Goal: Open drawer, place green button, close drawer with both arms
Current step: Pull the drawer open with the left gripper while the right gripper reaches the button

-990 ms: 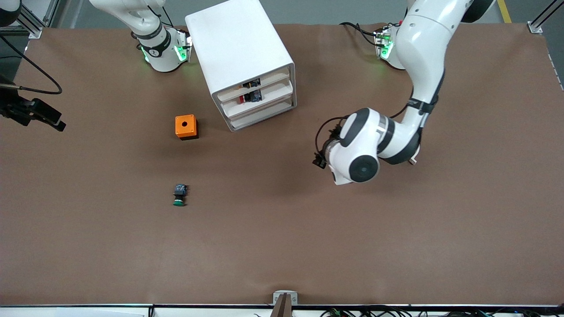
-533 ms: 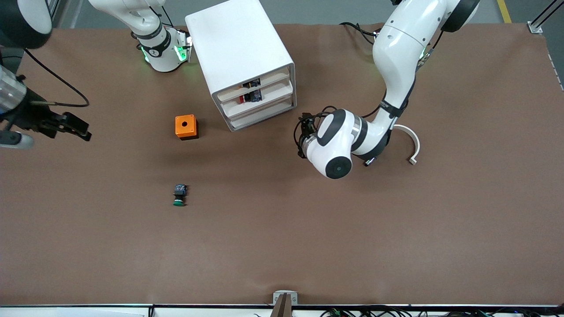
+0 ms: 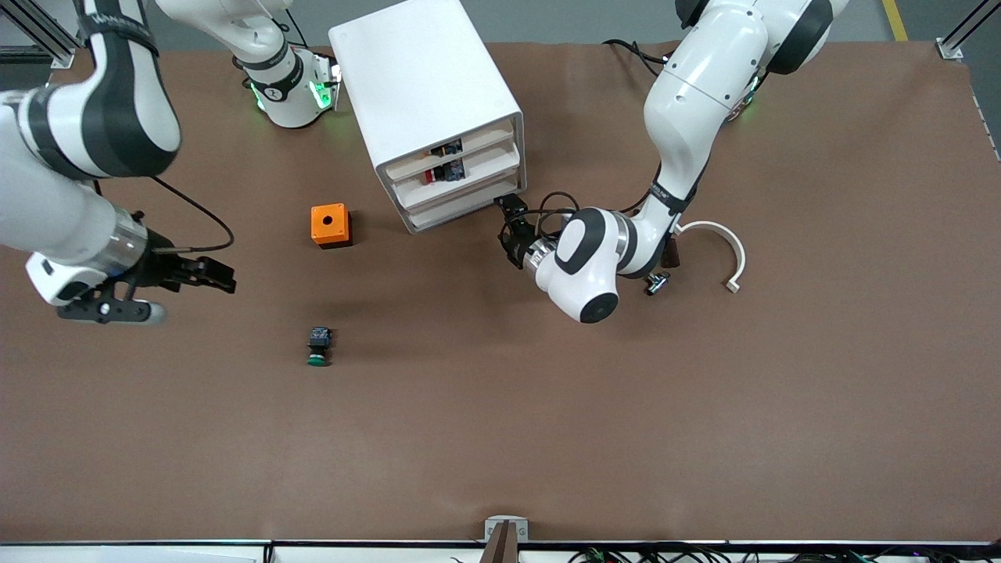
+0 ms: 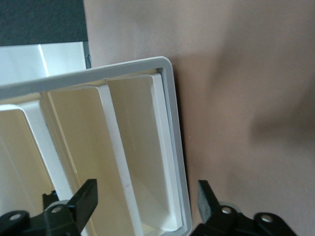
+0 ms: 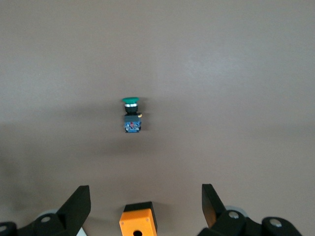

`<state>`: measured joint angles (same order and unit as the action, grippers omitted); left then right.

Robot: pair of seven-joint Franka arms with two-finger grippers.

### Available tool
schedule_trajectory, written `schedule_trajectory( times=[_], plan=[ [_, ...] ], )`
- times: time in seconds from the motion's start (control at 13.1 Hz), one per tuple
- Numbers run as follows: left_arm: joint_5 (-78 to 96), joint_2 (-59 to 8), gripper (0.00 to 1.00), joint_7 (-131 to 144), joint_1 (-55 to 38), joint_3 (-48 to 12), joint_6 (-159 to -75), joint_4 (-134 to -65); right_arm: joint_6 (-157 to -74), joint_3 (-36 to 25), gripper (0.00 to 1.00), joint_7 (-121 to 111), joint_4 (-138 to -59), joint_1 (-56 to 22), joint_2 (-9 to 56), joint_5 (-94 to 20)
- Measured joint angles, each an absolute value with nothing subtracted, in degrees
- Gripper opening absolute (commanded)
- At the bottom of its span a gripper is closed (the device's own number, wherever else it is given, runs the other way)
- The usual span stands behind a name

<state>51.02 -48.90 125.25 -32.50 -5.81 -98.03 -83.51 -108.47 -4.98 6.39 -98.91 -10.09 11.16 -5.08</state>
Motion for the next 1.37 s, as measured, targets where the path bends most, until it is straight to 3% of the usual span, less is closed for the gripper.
schedule_trajectory(
  times=[0.61, 0.91, 1.07, 1.22, 1.37],
  plan=[
    [54.86, -51.90, 0.68, 130.70, -35.14, -6.16, -93.52, -83.55, -123.34, -4.94, 1.00, 8.45, -102.31, -13.04, 23.44, -8.74],
    [55.15, -52.82, 0.39, 130.72, -37.15, -6.25, -93.45, -83.55, -129.38, -4.92, 1.00, 8.65, -103.58, -14.73, 28.51, -9.58],
    [55.17, -53.14, 0.18, 130.72, -37.88, -6.26, -93.45, -83.55, -131.15, -4.92, 1.00, 8.65, -103.64, -15.04, 30.30, -9.69],
    [55.53, -53.31, 0.03, 130.73, -38.02, -6.26, -93.19, -83.54, -133.33, -4.91, 1.00, 8.90, -104.15, -15.51, 31.27, -9.75],
    [56.03, -53.29, 0.00, 130.98, -37.98, -6.27, -92.06, -83.18, -134.46, -4.91, 1.00, 9.08, -104.49, -16.03, 31.75, -9.76]
  ],
)
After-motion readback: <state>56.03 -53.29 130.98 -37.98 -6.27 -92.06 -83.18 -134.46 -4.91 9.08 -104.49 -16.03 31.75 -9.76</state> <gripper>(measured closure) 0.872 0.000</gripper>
